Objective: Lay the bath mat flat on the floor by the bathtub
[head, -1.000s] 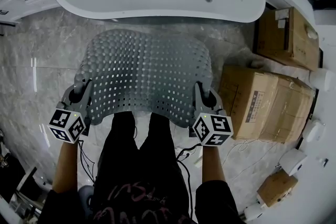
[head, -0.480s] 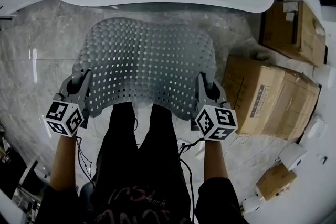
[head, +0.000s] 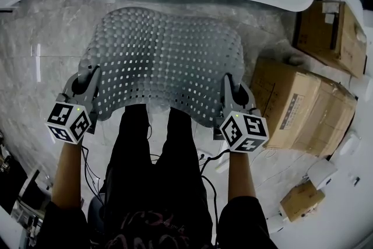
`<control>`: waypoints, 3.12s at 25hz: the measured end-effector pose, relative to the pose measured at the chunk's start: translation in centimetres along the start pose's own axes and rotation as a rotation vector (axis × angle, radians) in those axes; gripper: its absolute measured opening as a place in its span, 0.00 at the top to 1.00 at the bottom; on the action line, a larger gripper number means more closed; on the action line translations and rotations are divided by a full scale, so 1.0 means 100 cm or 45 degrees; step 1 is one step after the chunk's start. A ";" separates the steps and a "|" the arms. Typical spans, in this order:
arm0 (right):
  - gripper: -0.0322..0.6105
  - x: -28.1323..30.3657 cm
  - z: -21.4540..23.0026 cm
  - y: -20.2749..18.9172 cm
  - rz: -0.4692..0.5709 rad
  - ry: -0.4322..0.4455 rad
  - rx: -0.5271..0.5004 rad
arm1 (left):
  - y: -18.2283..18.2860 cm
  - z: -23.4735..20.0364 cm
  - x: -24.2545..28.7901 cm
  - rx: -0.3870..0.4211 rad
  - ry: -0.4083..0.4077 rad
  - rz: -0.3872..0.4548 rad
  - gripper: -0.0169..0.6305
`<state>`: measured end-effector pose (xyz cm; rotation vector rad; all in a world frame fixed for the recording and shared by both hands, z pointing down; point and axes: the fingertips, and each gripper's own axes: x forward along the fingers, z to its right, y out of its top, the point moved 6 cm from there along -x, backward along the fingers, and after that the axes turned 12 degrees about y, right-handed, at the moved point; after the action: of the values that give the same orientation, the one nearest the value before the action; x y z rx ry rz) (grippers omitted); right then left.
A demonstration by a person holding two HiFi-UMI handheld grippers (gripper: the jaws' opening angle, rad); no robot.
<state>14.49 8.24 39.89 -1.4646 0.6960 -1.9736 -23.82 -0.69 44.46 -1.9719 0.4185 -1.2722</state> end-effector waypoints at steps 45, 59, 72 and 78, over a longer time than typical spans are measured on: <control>0.85 0.055 0.036 -0.033 -0.058 0.131 0.021 | -0.030 -0.005 0.037 0.045 0.161 -0.040 0.94; 0.85 0.077 0.046 -0.050 -0.067 0.190 0.017 | -0.045 -0.008 0.050 0.070 0.205 -0.049 0.94; 0.85 0.092 0.052 -0.065 -0.050 0.239 0.039 | -0.052 -0.011 0.051 0.135 0.234 -0.044 0.94; 0.85 0.087 0.056 -0.063 -0.073 0.259 0.035 | -0.045 -0.008 0.045 0.173 0.238 -0.062 0.93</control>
<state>16.94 5.99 51.54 -1.2921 0.7165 -2.1886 -23.00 -0.83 50.83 -1.7666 0.3657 -1.4832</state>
